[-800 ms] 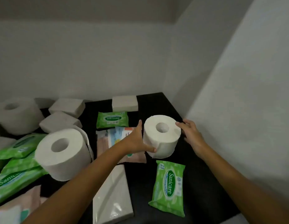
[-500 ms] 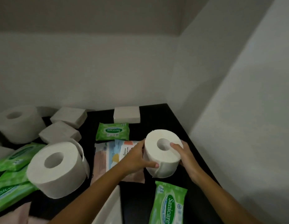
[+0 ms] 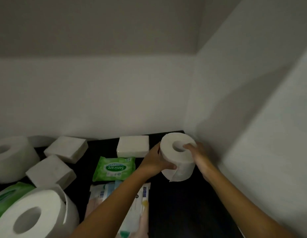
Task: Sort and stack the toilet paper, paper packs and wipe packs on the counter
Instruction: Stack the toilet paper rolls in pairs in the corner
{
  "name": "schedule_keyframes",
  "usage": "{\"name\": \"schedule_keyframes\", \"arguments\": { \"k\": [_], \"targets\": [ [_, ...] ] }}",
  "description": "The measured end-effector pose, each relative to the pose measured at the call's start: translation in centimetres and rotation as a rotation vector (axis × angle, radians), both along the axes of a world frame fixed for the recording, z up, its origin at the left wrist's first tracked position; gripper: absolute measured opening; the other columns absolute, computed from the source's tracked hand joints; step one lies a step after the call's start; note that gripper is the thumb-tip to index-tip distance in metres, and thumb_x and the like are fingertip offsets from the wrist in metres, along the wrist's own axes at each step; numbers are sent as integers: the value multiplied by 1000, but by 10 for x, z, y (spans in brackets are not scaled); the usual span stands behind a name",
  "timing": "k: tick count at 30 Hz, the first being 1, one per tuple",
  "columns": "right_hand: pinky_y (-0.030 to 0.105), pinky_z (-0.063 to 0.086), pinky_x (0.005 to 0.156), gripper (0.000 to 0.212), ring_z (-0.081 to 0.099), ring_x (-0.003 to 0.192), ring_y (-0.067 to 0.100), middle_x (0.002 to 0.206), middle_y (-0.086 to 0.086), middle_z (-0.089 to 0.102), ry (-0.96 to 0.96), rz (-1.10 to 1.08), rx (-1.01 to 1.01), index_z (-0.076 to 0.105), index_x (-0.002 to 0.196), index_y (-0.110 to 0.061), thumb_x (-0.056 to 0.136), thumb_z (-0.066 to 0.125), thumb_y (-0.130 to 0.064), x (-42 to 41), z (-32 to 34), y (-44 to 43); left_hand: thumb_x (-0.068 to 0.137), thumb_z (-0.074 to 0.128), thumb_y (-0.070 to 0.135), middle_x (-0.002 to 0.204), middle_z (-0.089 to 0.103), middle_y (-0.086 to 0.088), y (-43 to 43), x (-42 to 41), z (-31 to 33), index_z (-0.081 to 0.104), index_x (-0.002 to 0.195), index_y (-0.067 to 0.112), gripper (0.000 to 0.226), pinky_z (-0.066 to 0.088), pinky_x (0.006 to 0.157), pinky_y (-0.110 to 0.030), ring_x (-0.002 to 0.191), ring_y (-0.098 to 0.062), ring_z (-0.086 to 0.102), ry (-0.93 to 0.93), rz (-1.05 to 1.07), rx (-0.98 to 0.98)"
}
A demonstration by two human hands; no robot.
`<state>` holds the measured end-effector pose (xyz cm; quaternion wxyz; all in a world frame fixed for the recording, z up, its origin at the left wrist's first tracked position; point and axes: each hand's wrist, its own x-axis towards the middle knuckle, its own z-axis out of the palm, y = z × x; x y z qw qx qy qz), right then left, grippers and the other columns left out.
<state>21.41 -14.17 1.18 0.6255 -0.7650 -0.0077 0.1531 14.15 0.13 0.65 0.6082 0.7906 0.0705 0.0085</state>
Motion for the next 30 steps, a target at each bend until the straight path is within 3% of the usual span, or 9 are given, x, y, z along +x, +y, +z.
{"name": "schedule_keyframes", "arguments": {
  "k": [3, 5, 7, 10, 12, 17, 21, 26, 30],
  "targets": [
    [30, 38, 83, 53, 52, 110, 26, 126, 5, 53, -13, -42, -21, 44, 134, -14, 84, 60, -25, 26, -9, 10, 69, 80, 9, 130, 50, 8, 11, 20, -10, 33, 139, 28, 86, 41, 102, -30, 123, -14, 47, 30, 28, -18],
    [28, 39, 86, 54, 51, 112, 24, 121, 2, 52, -32, -44, 5, 43, 134, -16, 84, 62, -22, 34, -10, 17, 70, 79, 10, 132, 48, 7, 15, 33, -13, 30, 143, 26, 90, 40, 107, -34, 125, -15, 46, 28, 37, -22],
    [30, 44, 90, 56, 55, 110, 21, 121, -2, 56, -59, -50, 9, 48, 129, -18, 78, 68, -27, 43, -9, 26, 72, 77, 5, 126, 46, 10, 18, 47, -13, 29, 143, 22, 87, 41, 103, -29, 124, -12, 44, 6, 33, -44],
    [38, 49, 97, 67, 61, 108, 19, 120, 1, 63, -116, -62, 3, 55, 123, -22, 61, 73, -38, 68, -14, 37, 74, 71, -7, 122, 47, 6, 24, 71, -12, 33, 139, 14, 78, 45, 83, -9, 115, -8, 44, -40, 19, -84],
    [38, 48, 99, 73, 60, 110, 21, 121, 2, 62, -112, -77, -3, 53, 125, -21, 57, 72, -38, 81, -11, 45, 74, 71, -6, 126, 48, 2, 29, 85, -13, 34, 139, 13, 77, 45, 83, -10, 114, -9, 44, -44, 28, -96],
    [37, 45, 98, 69, 54, 115, 26, 126, 4, 54, -118, -103, -39, 44, 133, -17, 71, 75, -25, 102, -11, 62, 73, 72, -5, 118, 50, 4, 41, 110, -19, 40, 134, 13, 72, 46, 88, -19, 114, -12, 48, -59, 59, -71],
    [35, 47, 95, 68, 56, 112, 25, 124, 4, 56, -152, -133, -65, 47, 130, -16, 70, 76, -29, 111, -18, 68, 73, 71, -8, 119, 52, 1, 45, 117, -22, 41, 133, 9, 69, 48, 80, -10, 109, -9, 49, -86, 55, -59],
    [32, 46, 93, 65, 57, 111, 26, 124, 6, 58, -200, -211, -86, 51, 126, -13, 68, 78, -24, 114, -24, 68, 65, 78, -4, 122, 54, -3, 45, 121, -24, 44, 131, 8, 75, 47, 94, -30, 110, -13, 51, -95, 73, -37],
    [37, 50, 95, 75, 60, 109, 25, 122, 6, 60, -202, -232, -58, 52, 125, -11, 60, 81, -31, 112, -29, 69, 67, 78, -5, 122, 56, -4, 45, 120, -26, 46, 130, 9, 72, 48, 97, -34, 111, -16, 54, -85, 77, -32]
  ]
}}
